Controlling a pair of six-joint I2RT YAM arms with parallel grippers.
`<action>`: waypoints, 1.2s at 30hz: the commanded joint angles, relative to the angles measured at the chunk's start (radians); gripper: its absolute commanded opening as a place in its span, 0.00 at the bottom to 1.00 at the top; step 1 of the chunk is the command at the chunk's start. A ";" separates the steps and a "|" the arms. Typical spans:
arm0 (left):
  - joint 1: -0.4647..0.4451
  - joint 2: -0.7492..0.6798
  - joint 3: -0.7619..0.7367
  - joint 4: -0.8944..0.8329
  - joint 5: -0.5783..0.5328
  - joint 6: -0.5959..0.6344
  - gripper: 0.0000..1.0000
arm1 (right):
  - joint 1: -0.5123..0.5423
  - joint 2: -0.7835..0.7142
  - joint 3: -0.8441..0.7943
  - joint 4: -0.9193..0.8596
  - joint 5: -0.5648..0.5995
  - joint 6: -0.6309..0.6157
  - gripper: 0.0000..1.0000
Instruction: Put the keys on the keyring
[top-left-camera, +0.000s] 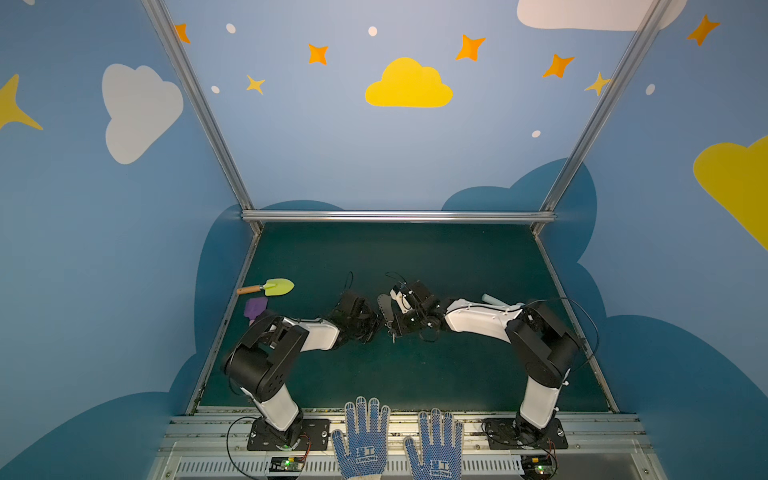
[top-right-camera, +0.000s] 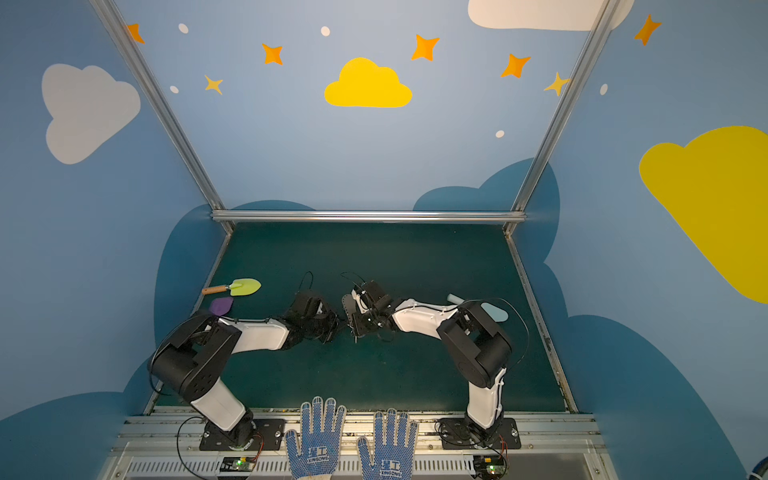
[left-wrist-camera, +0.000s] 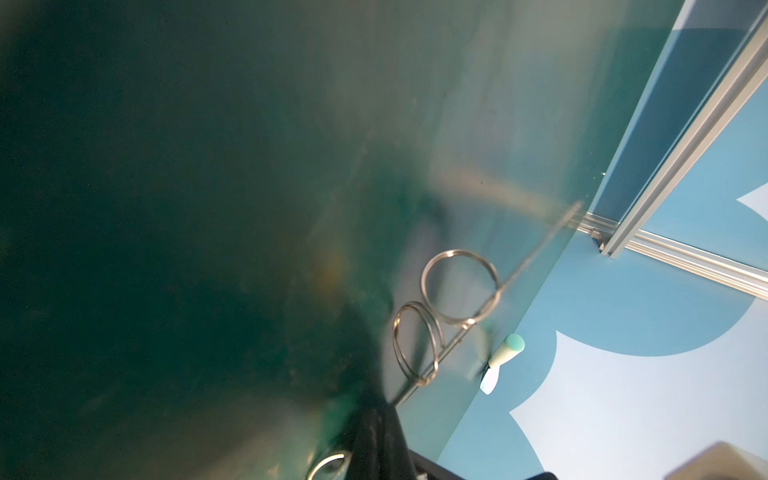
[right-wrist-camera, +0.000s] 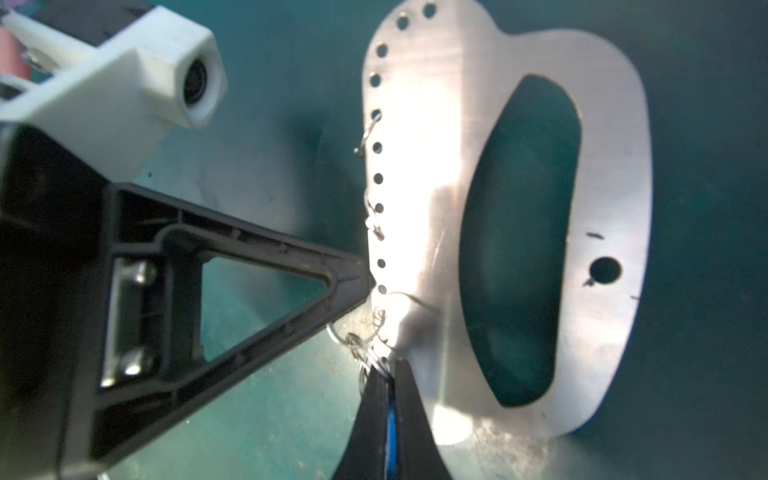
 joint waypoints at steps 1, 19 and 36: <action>-0.022 0.020 0.078 0.193 0.061 0.014 0.04 | 0.065 0.082 -0.024 -0.229 -0.152 -0.061 0.00; -0.072 0.028 0.112 0.147 0.081 0.055 0.07 | -0.003 -0.009 -0.069 -0.145 -0.180 0.028 0.00; -0.036 -0.178 0.101 -0.097 0.018 0.206 0.42 | -0.082 -0.109 -0.140 -0.118 -0.223 0.055 0.00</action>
